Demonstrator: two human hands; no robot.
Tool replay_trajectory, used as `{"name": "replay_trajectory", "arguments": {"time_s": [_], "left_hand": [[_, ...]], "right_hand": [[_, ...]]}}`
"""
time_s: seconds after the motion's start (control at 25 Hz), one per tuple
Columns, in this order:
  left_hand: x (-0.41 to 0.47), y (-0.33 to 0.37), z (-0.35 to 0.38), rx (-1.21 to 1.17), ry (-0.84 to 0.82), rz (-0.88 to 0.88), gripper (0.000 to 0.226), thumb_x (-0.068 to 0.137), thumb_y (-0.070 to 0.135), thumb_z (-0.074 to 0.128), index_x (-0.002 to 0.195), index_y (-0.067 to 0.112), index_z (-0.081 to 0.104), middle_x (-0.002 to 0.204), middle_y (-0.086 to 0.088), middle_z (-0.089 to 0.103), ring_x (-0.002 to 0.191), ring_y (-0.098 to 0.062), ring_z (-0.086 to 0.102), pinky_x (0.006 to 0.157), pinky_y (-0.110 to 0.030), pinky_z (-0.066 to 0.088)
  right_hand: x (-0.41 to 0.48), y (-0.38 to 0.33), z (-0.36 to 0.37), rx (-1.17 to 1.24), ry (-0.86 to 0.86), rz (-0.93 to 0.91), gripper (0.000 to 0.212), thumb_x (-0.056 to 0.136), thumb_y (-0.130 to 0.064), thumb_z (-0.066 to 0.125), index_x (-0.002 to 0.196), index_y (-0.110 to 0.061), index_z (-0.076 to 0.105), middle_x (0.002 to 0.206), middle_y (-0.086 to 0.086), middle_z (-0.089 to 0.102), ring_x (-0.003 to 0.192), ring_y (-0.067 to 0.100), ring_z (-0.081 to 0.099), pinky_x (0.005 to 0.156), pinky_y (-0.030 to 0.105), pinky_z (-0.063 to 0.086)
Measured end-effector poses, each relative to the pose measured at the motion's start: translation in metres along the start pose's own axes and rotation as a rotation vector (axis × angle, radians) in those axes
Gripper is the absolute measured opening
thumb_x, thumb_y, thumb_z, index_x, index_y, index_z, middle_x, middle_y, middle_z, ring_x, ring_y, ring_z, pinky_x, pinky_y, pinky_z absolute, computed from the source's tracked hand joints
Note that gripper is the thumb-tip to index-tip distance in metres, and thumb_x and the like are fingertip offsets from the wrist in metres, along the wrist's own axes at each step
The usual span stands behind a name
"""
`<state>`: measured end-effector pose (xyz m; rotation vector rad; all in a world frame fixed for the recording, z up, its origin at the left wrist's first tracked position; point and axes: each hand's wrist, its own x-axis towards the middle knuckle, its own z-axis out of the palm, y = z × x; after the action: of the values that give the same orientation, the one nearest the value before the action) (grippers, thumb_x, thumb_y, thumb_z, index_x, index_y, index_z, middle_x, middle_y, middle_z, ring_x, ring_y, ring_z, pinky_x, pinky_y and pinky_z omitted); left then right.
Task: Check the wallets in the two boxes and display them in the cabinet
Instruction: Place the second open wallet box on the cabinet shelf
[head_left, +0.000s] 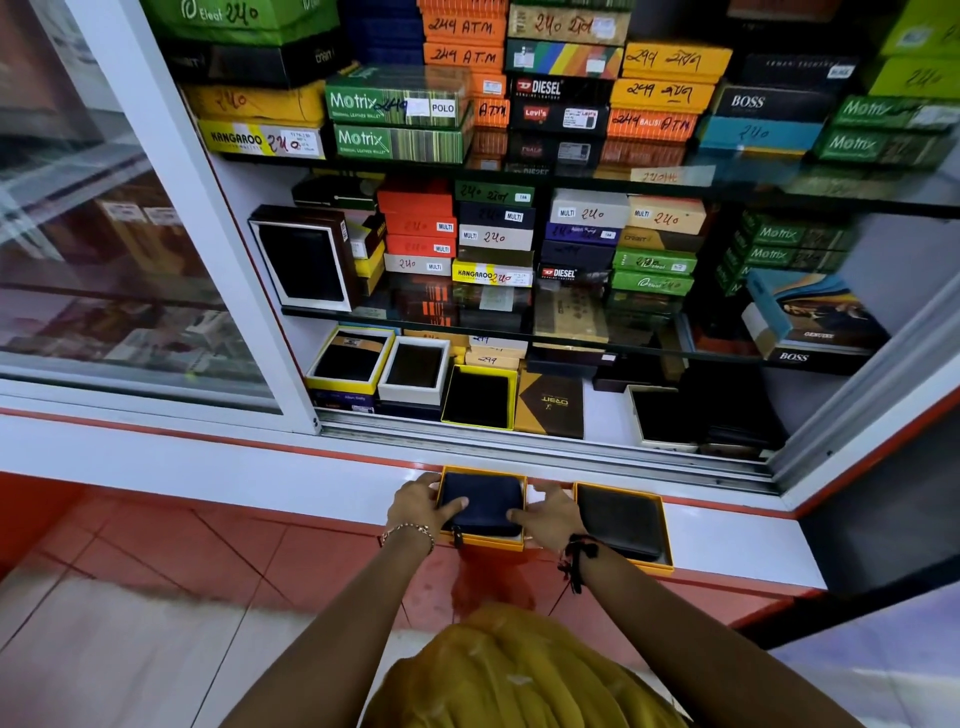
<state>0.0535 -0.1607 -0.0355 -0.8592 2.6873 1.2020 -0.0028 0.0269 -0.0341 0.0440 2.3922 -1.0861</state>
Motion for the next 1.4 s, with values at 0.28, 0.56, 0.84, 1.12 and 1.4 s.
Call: {"name": "replay_trajectory", "arguments": {"time_s": [0.28,0.56,0.84,1.12,1.4], "left_hand": [[0.000,-0.001,0.001,-0.052,0.043,-0.060,0.045,0.076,0.038,0.078,0.114,0.017,0.065,0.106,-0.009,0.076,0.097,-0.028,0.070,0.079,-0.032,0.054],[-0.005,0.001,-0.018,-0.196,-0.037,-0.101,0.052,0.071,0.037,0.081,0.118,0.022,0.066,0.106,-0.008,0.075,0.085,-0.021,0.071,0.067,-0.022,0.055],[-0.016,0.055,-0.091,-0.540,-0.041,0.138,0.051,0.072,0.019,0.084,0.120,0.021,0.066,0.093,-0.004,0.074,0.092,-0.022,0.072,0.062,-0.022,0.060],[0.035,0.150,-0.145,-0.569,0.222,0.458,0.057,0.077,0.022,0.079,0.129,0.029,0.058,0.109,-0.004,0.071,0.083,-0.012,0.063,0.077,-0.022,0.056],[0.097,0.194,-0.142,-0.322,0.298,0.340,0.059,0.086,0.017,0.069,0.140,0.020,0.046,0.128,-0.016,0.063,0.114,-0.030,0.062,0.100,-0.038,0.050]], "right_hand": [[0.005,0.008,0.005,0.010,0.018,0.008,0.047,0.083,-0.019,0.080,0.123,-0.002,0.064,0.120,0.018,0.071,0.105,0.032,0.072,0.090,0.048,0.061],[-0.005,0.003,-0.004,0.195,0.056,0.057,0.044,0.075,-0.016,0.083,0.115,-0.005,0.069,0.080,0.001,0.071,0.090,0.030,0.076,0.083,0.047,0.064],[-0.038,-0.062,-0.069,0.565,0.060,-0.142,0.050,0.074,0.001,0.082,0.119,-0.011,0.062,0.102,0.012,0.073,0.080,0.020,0.068,0.062,0.027,0.055],[-0.016,-0.162,-0.132,0.580,0.292,-0.539,0.053,0.077,0.004,0.082,0.123,-0.011,0.060,0.105,0.004,0.070,0.087,0.019,0.067,0.081,0.029,0.057],[0.056,-0.206,-0.133,0.381,0.400,-0.452,0.055,0.080,-0.002,0.081,0.128,-0.013,0.059,0.123,0.010,0.071,0.087,0.023,0.072,0.083,0.035,0.059]]}}
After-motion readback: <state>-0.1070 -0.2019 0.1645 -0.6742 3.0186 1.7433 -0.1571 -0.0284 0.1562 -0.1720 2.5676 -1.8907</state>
